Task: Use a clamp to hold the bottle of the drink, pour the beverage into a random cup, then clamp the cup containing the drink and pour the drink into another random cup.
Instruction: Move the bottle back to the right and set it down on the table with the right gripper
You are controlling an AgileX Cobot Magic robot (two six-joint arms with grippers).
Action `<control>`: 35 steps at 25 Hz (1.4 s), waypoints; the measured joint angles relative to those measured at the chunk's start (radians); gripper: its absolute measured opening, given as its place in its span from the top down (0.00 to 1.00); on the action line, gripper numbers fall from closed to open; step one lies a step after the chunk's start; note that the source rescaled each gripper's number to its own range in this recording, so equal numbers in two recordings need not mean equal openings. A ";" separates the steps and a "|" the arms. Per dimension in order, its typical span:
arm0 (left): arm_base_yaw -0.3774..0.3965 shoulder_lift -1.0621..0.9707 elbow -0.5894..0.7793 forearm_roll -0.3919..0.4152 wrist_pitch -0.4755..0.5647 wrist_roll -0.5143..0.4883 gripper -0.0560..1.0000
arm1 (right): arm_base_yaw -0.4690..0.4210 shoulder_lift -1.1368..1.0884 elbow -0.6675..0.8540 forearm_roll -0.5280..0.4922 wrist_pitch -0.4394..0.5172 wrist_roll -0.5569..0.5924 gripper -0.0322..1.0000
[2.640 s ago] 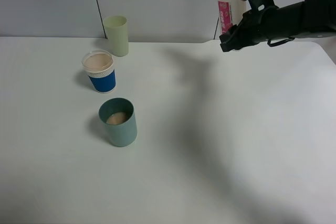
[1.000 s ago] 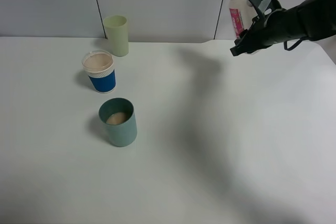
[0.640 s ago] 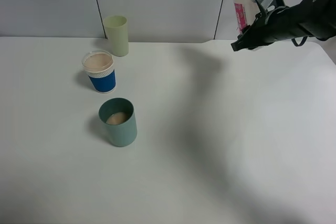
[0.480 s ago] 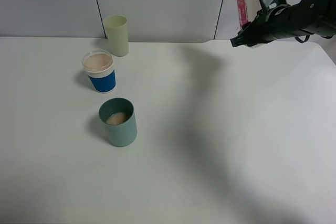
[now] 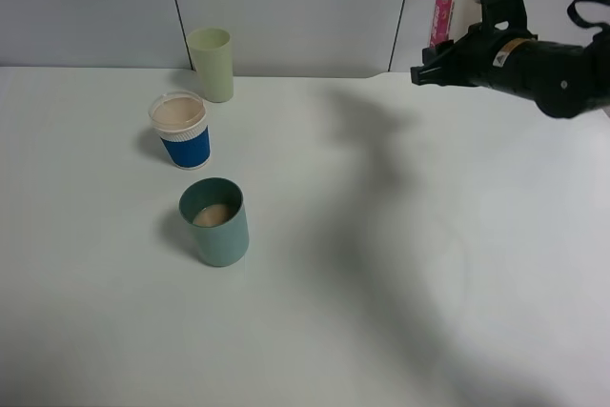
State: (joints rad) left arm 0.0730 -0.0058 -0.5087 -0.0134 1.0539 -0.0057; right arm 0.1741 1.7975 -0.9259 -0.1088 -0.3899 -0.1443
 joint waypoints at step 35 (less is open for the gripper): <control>0.000 0.000 0.000 0.000 0.000 0.000 0.15 | -0.072 0.286 0.325 0.010 -0.813 0.024 0.97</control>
State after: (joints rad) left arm 0.0730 -0.0058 -0.5087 -0.0134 1.0539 -0.0057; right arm 0.1024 2.0839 -0.6007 -0.0985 -1.2027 -0.1205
